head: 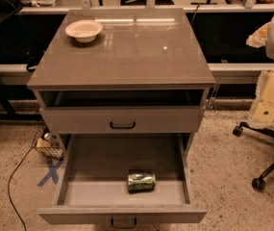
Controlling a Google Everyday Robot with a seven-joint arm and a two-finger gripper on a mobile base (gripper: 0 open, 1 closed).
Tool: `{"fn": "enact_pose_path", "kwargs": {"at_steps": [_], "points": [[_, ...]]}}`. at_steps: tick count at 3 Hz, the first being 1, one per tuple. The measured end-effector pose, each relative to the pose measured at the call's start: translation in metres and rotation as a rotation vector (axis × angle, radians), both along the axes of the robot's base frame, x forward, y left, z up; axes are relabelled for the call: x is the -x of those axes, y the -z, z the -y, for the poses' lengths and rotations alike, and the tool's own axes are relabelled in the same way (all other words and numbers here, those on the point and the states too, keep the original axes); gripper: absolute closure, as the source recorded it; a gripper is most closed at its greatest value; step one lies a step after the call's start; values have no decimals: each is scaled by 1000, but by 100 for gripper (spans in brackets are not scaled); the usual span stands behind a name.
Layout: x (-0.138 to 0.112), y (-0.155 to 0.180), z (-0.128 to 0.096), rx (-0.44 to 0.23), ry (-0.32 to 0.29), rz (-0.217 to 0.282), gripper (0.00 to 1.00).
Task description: Pick green can from middle drawer and place on counter
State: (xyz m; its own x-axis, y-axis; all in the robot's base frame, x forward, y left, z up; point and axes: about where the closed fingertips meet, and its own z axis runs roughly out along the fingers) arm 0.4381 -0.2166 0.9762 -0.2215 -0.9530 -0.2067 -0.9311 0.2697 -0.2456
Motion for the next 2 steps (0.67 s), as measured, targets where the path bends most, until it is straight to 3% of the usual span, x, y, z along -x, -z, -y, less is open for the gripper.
{"fn": "enact_pose_path", "kwargs": {"at_steps": [1, 2], "points": [[0, 0, 0, 0, 0, 0, 0], [5, 23, 0, -74, 18, -44, 0]]}}
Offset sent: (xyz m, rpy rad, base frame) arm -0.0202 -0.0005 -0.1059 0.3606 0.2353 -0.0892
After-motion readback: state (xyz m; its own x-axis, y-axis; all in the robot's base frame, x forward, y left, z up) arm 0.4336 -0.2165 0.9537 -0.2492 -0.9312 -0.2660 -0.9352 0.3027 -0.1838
